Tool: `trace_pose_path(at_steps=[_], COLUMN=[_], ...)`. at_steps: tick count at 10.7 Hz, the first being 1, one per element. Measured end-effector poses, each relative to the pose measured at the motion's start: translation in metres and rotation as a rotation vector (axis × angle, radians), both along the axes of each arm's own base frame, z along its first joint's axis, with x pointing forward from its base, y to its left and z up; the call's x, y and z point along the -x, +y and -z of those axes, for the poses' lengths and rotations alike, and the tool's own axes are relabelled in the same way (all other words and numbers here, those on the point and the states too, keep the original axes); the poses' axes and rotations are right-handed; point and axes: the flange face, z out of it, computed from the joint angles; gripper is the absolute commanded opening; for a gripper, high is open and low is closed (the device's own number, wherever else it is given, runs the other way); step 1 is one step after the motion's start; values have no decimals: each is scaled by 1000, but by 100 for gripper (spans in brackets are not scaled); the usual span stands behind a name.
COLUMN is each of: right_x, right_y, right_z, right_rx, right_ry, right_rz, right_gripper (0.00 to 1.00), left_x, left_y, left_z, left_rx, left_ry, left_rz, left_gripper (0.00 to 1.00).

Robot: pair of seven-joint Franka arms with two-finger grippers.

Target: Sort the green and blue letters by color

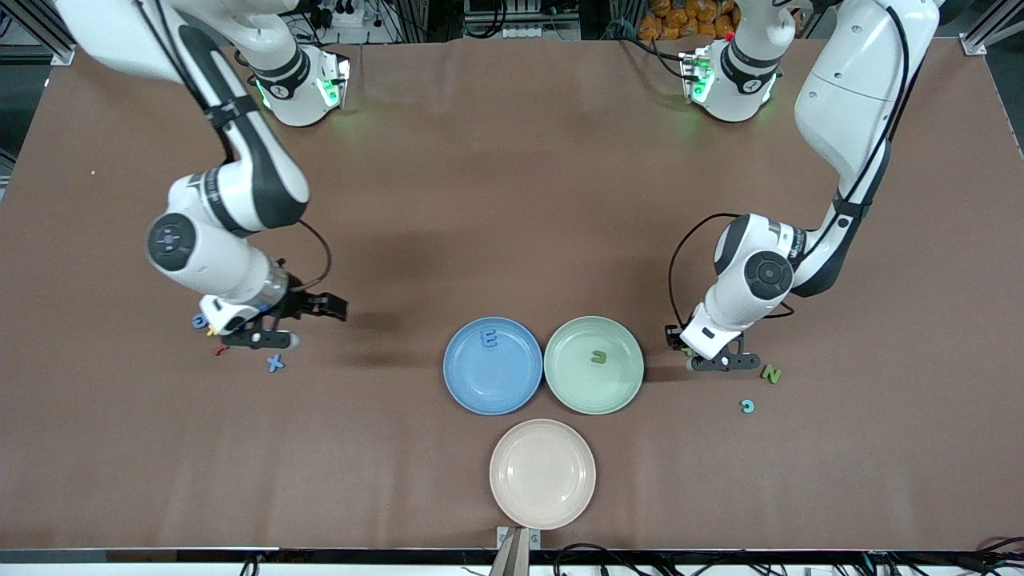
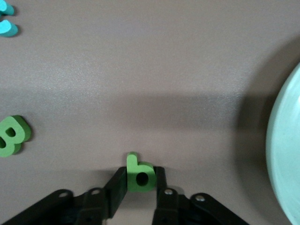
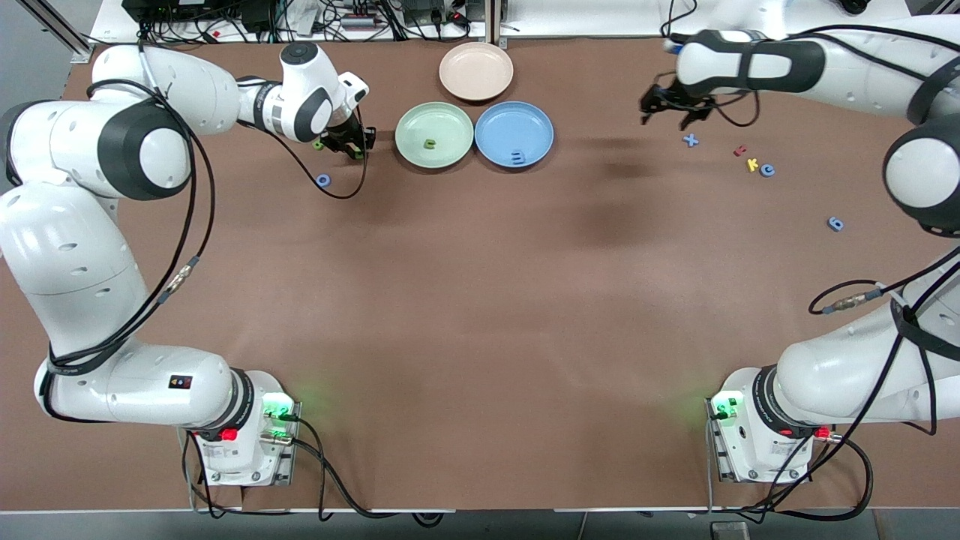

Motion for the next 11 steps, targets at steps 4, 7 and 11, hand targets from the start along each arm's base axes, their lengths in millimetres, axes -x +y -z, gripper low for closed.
trace_pose_path(at_steps=[4,7,11], right_x=[-20,-27,-28], right_y=[-56,-53,-51], right_z=[39,63,65], right_rx=[92,168,171], right_ry=[-77,-74,-86], right_rz=[-177,-297,-471], right_gripper=[100,100,100], left_x=[-1,-10,-29], left_y=[0,2,-4], left_z=[-2,-15,-64], left_rx=[-10,-9,-22], left_ry=[-10,-32,-18], left_rz=[17,10,-5], left_gripper=[0,0,0])
